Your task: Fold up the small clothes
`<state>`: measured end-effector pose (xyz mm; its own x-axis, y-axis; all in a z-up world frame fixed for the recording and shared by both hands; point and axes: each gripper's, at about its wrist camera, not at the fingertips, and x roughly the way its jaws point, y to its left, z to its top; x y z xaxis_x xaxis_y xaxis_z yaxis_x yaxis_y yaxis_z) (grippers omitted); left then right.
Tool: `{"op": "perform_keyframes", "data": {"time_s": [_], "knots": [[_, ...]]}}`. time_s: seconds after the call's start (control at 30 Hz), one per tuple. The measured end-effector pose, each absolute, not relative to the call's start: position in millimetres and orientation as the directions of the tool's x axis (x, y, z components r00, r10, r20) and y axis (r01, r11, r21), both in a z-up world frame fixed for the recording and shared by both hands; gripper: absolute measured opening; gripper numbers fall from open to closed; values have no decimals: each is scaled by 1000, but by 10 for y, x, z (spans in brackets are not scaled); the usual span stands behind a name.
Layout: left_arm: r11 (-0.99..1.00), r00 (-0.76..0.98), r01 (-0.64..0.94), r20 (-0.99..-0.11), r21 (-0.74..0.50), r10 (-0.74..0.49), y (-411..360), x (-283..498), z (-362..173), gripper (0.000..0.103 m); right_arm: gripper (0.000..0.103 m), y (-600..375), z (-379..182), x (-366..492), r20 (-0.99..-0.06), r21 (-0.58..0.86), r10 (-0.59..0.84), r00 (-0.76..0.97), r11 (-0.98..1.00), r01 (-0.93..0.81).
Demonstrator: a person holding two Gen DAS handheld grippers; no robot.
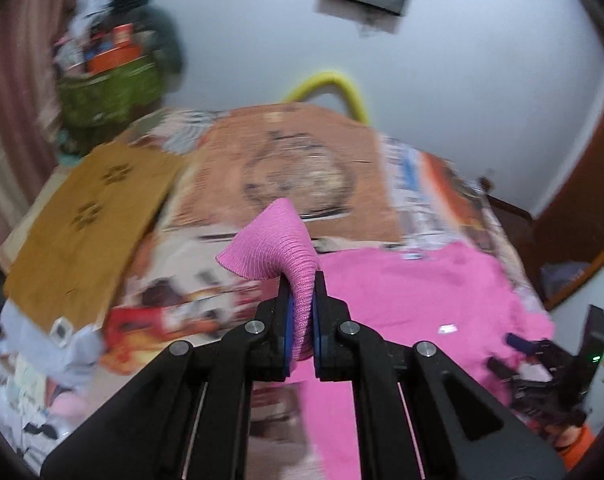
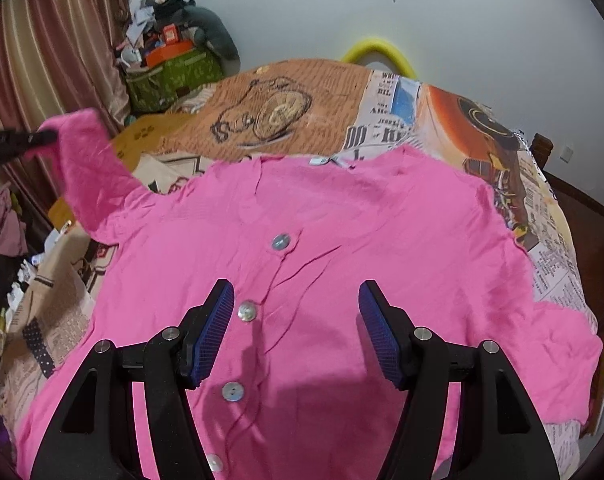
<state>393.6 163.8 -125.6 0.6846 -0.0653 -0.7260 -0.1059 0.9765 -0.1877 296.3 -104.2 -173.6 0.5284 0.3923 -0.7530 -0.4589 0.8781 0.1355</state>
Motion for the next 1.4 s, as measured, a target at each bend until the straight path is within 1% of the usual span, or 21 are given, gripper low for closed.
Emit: {"op": "perform_keyframes", "data": {"time_s": [0.13,0.23,0.3,0.37,0.4,0.43,0.47,0.5,0.53,0.57,0.63,0.7,0.8,1.0,1.17,1.23,1.27,1.33,1.4], "knots": [[986,646,-2,-753,-165,-125,921,4229,-1343,7,61,-1206,-1695,2973,-725,175,426,541,874,-453],[992,589,45,-799,-115,-119,472,4411,-1560,7,61,-1332,-1688,2971,-714,195,438,547,874,-445],[992,541,64,-832,-106,-123,267,4450,-1716,8,61,-1429,-1695,2976,-711,215,443,546,876,-431],[988,494,89,-856,-123,-151,99,4483,-1838,14,61,-1511,-1704,2976,-708,234,449,545,877,-419],[986,484,102,-859,-134,-167,60,4472,-1862,21,61,-1556,-1707,2980,-707,244,453,543,877,-414],[984,482,113,-858,-140,-178,27,4451,-1863,32,61,-1590,-1709,2983,-708,250,454,541,877,-410],[983,490,120,-853,-137,-179,22,4414,-1827,38,61,-1610,-1710,2983,-709,252,455,540,877,-409],[984,504,122,-846,-127,-171,29,4395,-1784,48,61,-1626,-1712,2984,-710,251,453,539,878,-408],[986,523,122,-837,-115,-162,45,4369,-1732,53,61,-1632,-1711,2983,-712,248,452,538,878,-409],[987,543,119,-825,-105,-153,84,4338,-1674,55,61,-1633,-1711,2983,-713,246,451,538,878,-410],[991,562,102,-816,-89,-131,194,4320,-1607,61,61,-1618,-1706,2991,-712,248,454,536,876,-414],[996,579,73,-811,-52,-84,370,4285,-1594,64,61,-1556,-1690,3000,-710,252,462,531,871,-421],[1000,578,28,-816,-3,-19,660,4240,-1687,66,61,-1450,-1692,3028,-710,254,473,521,863,-437],[997,499,-60,-864,47,71,1207,4208,-2194,66,61,-980,-1780,3095,-735,207,469,490,843,-496],[996,432,-79,-899,45,75,1396,4242,-2643,66,61,-674,-1947,3238,-767,156,432,474,843,-515],[996,409,-78,-910,46,74,1408,4254,-2809,66,61,-570,-2008,3319,-777,115,397,488,853,-510],[996,411,-81,-909,37,68,1409,4245,-2844,67,61,-541,-2028,3349,-780,100,383,495,857,-505],[994,433,-101,-899,28,70,1425,4219,-2870,73,61,-504,-2095,3448,-797,78,348,493,869,-488],[995,437,-95,-897,23,62,1441,4206,-2880,73,61,-514,-2116,3507,-797,72,335,502,879,-472]]}}
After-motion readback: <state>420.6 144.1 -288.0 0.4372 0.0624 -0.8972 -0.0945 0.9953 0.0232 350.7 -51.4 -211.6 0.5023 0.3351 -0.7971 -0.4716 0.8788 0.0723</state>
